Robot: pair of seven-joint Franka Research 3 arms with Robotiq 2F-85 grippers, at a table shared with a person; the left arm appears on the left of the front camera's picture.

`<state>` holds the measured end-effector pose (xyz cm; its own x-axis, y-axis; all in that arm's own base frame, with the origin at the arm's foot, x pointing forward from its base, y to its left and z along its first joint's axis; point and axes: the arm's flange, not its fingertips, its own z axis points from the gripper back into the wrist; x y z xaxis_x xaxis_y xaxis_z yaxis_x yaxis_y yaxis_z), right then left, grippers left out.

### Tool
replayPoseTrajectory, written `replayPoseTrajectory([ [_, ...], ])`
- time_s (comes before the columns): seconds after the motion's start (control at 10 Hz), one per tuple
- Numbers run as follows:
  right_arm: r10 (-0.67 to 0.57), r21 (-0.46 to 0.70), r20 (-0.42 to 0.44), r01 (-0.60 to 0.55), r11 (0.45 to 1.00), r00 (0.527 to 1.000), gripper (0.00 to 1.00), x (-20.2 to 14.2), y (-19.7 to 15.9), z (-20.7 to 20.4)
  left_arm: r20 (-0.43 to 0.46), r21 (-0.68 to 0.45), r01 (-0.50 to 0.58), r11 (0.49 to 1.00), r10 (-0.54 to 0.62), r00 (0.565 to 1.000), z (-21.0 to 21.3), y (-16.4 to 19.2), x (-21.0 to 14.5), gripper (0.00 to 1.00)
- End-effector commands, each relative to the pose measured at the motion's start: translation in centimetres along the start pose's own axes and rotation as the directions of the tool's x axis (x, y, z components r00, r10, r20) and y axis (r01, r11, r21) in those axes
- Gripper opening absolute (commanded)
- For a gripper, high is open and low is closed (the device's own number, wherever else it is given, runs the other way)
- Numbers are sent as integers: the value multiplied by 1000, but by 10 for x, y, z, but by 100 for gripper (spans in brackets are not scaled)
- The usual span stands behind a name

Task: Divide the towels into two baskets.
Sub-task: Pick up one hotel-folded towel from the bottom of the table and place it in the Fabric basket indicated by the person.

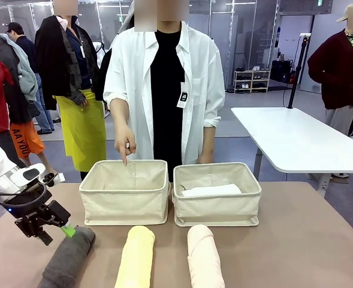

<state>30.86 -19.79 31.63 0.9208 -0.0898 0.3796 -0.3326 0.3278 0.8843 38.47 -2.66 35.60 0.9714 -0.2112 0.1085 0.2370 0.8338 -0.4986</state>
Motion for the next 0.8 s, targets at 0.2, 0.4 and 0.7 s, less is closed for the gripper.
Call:
replayPoseTrajectory([
  [0.2, -4, -10, 2, 4, 1000, 1000, 100, -2, 2, 0, -26, 79, -2, 997, 4, 1000, -56, -20, -96, 100],
  [0.4, -4, -10, 2, 4, 1000, 1000, 100, -2, 2, 0, -36, 115, 6, 993, -2, 999, -67, -21, -101, 100],
  [0.7, -4, -10, 2, 4, 1000, 1000, 100, -2, 2, 0, -51, 143, -10, 990, 18, 999, -79, -23, -106, 100],
])
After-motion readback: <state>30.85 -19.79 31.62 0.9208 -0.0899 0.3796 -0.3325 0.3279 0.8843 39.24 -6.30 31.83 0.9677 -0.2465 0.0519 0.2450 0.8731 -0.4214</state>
